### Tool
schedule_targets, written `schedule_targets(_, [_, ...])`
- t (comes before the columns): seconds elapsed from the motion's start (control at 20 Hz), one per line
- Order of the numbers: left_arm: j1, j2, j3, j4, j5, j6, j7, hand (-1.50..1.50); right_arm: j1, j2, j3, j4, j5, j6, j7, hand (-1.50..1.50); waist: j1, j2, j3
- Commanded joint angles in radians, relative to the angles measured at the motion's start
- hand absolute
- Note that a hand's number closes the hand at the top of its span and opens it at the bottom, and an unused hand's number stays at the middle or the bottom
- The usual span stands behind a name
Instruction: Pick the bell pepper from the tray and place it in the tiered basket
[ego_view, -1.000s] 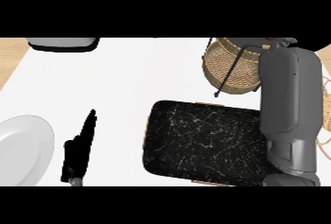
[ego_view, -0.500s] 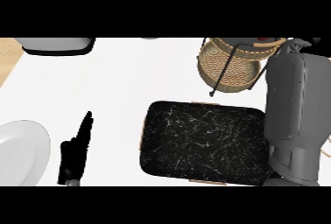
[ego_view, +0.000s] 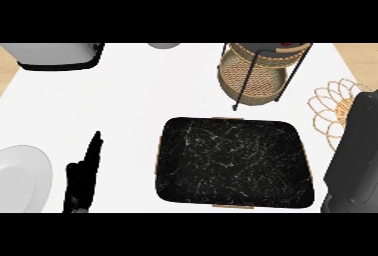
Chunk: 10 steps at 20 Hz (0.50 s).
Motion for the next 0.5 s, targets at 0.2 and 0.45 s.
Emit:
schedule_targets(0.2, [0.023, 0.001, 0.023, 0.014, 0.022, -0.001, 0.014, 0.00, 0.204, 0.000, 0.155, -0.423, -0.035, 0.257, 0.158, -1.50, -0.038, -0.017, -0.004])
schedule_targets(0.45, [0.041, -0.010, 0.002, 0.008, 0.005, 0.004, -0.001, 0.00, 0.346, 0.000, 0.271, -0.652, -0.080, 0.352, 0.195, -1.50, -0.036, -0.011, -0.004])
